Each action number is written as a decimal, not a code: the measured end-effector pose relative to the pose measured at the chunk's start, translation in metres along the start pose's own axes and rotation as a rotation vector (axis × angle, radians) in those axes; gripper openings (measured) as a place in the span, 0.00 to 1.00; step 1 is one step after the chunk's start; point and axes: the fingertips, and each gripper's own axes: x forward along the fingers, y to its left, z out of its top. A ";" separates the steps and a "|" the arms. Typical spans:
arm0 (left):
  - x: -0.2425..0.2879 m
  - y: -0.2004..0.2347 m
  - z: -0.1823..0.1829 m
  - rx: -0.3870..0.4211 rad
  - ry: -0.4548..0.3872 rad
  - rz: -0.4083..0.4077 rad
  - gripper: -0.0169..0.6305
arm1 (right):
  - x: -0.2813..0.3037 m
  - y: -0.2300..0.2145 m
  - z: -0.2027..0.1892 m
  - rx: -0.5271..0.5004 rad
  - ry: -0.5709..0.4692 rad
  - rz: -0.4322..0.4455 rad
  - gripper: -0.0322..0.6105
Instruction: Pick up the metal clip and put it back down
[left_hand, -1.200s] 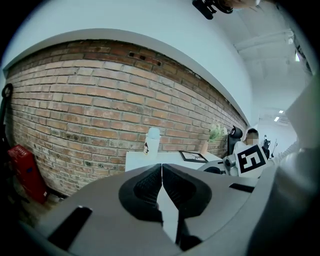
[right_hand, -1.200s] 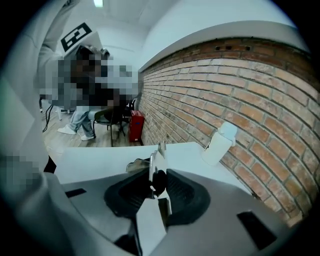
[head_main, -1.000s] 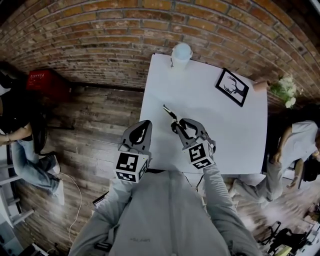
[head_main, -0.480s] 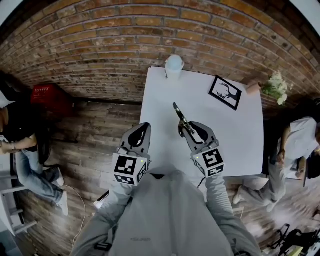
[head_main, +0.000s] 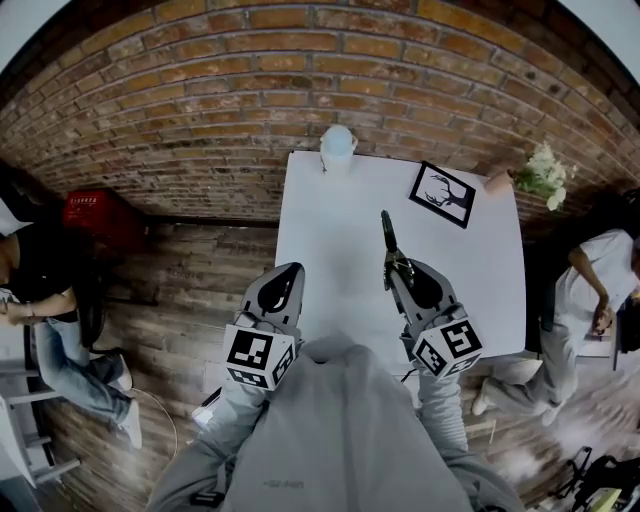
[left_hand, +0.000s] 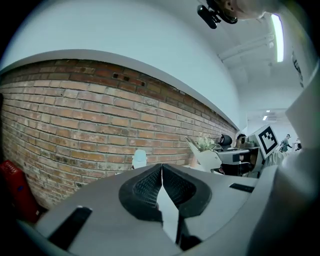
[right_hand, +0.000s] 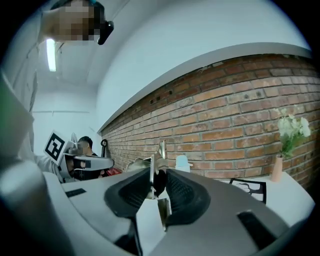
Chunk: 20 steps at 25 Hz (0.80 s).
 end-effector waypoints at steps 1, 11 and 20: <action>0.000 -0.002 0.001 -0.001 -0.001 -0.002 0.07 | -0.004 -0.003 0.001 0.018 -0.007 -0.006 0.21; 0.003 -0.001 0.003 -0.010 0.000 -0.002 0.07 | -0.023 -0.012 0.005 0.065 -0.028 -0.041 0.21; 0.006 0.003 0.005 -0.018 0.009 -0.005 0.07 | -0.019 -0.008 0.004 0.113 -0.029 -0.040 0.21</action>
